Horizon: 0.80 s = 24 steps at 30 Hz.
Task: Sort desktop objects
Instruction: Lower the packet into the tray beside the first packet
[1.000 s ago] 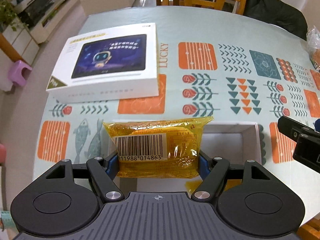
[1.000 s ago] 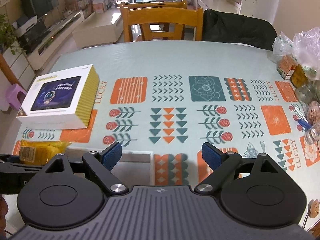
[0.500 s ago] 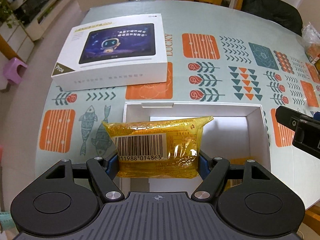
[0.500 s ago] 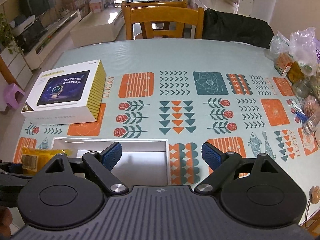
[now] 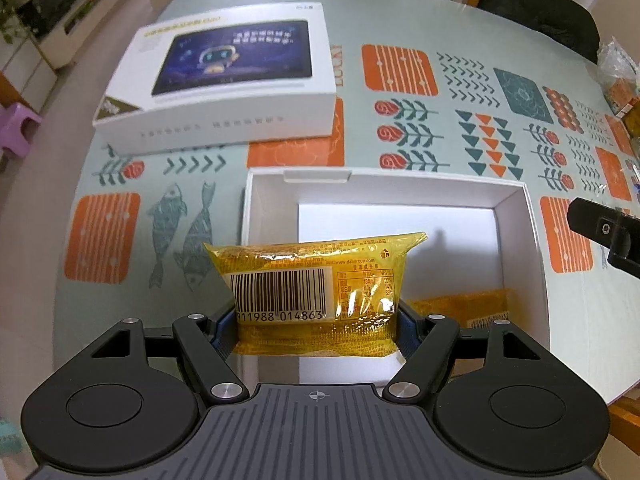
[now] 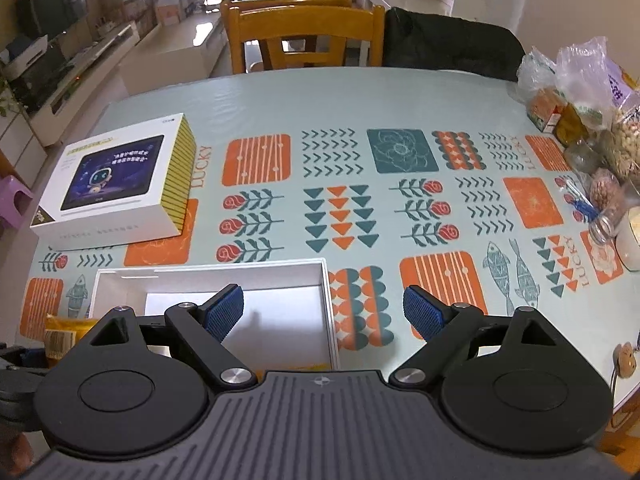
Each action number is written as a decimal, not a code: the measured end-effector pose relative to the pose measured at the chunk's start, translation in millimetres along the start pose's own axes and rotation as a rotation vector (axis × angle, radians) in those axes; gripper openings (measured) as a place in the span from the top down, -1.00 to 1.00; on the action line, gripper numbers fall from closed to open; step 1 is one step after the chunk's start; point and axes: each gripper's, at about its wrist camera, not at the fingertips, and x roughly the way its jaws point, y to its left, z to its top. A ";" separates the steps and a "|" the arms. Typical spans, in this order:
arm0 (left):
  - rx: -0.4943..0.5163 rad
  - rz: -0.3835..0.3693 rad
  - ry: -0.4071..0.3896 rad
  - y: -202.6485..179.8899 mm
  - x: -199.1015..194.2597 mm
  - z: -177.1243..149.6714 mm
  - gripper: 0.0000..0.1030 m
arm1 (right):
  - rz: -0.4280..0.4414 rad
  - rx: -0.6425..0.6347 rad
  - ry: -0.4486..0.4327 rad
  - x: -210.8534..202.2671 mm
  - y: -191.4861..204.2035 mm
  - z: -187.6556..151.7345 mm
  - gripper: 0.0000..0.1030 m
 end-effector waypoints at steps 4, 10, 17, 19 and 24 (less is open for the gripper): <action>0.009 -0.009 0.008 -5.0 4.7 -9.0 -0.40 | -0.006 -0.021 0.000 -1.1 5.5 -2.2 -1.00; 0.036 -0.010 0.026 -18.3 16.2 -26.9 -0.40 | -0.012 -0.045 0.013 0.4 10.1 -5.8 -1.00; 0.064 0.016 0.047 -31.3 38.9 -41.5 -0.40 | -0.034 -0.078 0.055 8.4 11.9 -14.6 -1.00; 0.078 0.031 0.046 -32.5 44.8 -42.6 -0.40 | -0.036 -0.082 0.060 10.1 12.3 -14.7 -1.00; 0.105 0.086 0.044 -30.8 57.5 -45.0 -0.40 | -0.033 -0.100 0.062 12.9 15.6 -10.9 -1.00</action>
